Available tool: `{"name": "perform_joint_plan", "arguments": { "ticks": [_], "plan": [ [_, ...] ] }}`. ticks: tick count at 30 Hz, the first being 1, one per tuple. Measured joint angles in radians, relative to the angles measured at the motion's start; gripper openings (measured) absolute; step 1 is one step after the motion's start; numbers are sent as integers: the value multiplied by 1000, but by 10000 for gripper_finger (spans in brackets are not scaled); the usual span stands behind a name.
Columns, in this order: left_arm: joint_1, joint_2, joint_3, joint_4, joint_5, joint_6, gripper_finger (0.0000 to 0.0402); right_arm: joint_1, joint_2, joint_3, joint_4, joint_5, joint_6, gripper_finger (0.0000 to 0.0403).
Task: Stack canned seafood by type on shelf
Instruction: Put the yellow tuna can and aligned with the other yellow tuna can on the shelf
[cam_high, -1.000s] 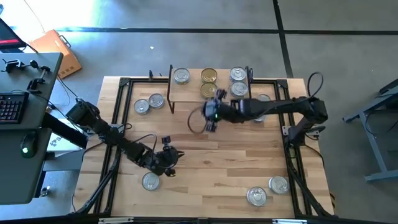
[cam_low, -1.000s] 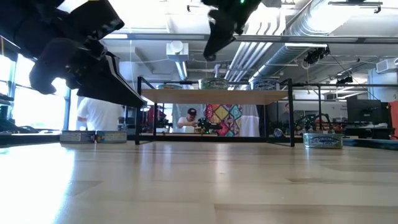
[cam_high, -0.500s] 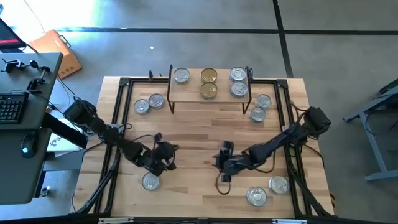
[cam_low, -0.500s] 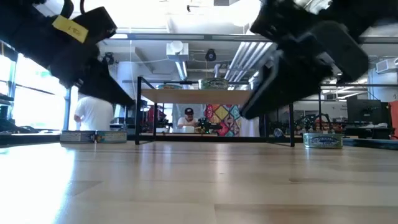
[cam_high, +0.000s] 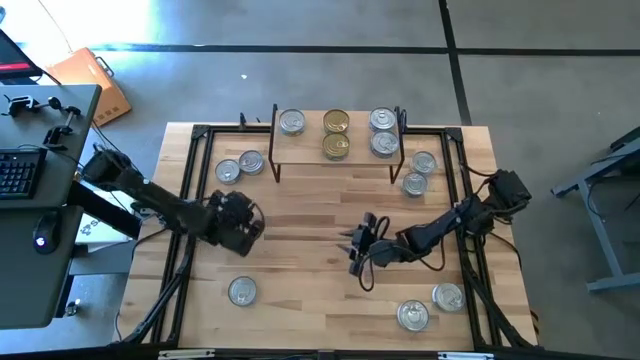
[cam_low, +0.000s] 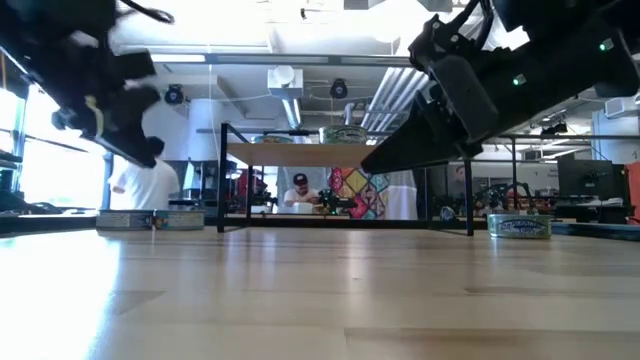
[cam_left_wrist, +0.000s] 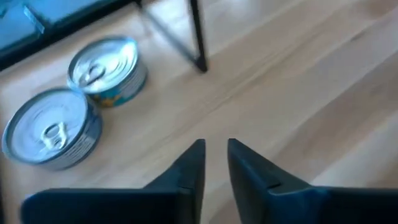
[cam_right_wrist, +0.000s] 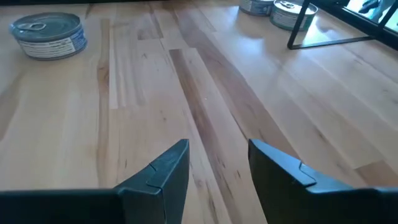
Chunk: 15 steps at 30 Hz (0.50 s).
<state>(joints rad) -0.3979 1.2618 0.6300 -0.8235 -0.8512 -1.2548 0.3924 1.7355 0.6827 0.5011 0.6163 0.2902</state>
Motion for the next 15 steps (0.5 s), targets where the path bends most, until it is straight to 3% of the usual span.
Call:
{"name": "perform_joint_plan", "arguments": {
  "ticks": [9,12,15],
  "plan": [
    [311,1,0,33,189,345,173,1,0,0,-2,-27,-2,155],
    [435,1,0,92,339,426,179,1,0,0,-3,-29,-2,155],
    [544,1,0,151,372,543,170,1,0,0,-3,-30,-2,155]
  ]
}}
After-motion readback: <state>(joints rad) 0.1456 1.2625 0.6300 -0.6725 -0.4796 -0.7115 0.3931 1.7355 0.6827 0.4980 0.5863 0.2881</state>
